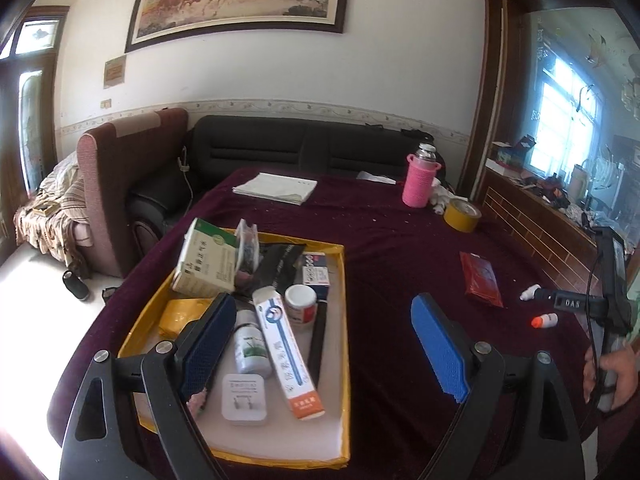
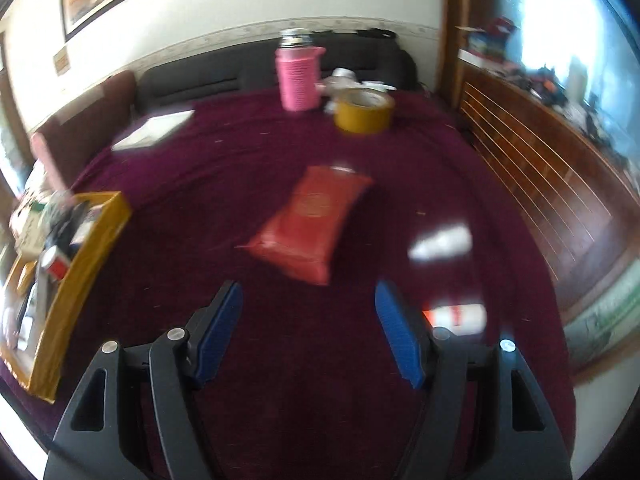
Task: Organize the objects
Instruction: 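Move both tools back toward the two white bottles on the table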
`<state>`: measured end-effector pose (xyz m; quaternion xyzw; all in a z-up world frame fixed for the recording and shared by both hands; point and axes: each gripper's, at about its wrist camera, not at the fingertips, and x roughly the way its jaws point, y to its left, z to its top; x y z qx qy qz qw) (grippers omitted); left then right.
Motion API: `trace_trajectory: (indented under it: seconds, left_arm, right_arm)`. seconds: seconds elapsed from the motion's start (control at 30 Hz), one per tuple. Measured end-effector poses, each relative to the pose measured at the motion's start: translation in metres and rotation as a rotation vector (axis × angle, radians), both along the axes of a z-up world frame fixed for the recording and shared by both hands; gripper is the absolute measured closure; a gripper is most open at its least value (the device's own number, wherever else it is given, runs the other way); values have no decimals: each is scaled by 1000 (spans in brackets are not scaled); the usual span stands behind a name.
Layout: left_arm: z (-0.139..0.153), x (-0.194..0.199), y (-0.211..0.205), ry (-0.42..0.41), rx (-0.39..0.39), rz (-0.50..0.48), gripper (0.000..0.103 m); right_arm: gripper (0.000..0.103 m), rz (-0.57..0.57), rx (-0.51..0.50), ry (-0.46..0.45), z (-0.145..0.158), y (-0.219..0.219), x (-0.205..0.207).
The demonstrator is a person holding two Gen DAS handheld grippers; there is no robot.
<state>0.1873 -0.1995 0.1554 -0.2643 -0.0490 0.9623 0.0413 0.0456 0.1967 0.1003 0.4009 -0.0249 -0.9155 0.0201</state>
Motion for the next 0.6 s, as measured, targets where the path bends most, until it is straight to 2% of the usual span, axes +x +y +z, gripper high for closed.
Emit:
trace_trajectory:
  seconds: [0.1, 0.23, 0.33, 0.4, 0.57, 0.6]
  left_arm:
    - [-1, 0, 16, -2, -23, -55, 17]
    - [-3, -7, 33, -36, -19, -90, 17]
    - [-8, -10, 41, -75, 34, -114, 17]
    - [-9, -9, 43, -86, 31, -106, 17]
    - [-8, -5, 49, -84, -2, -103, 17]
    - [-8, -5, 51, -84, -9, -110, 17]
  right_arm:
    - [34, -139, -80, -65, -10, 74, -9]
    - [34, -199, -175, -111, -23, 119, -24]
    - [34, -214, -255, -162, -32, 132, -59]
    - [35, -226, -279, -208, -42, 129, -84]
    - [37, -267, -240, -249, -63, 119, -120]
    - [51, -285, -219, -231, -64, 117, -121]
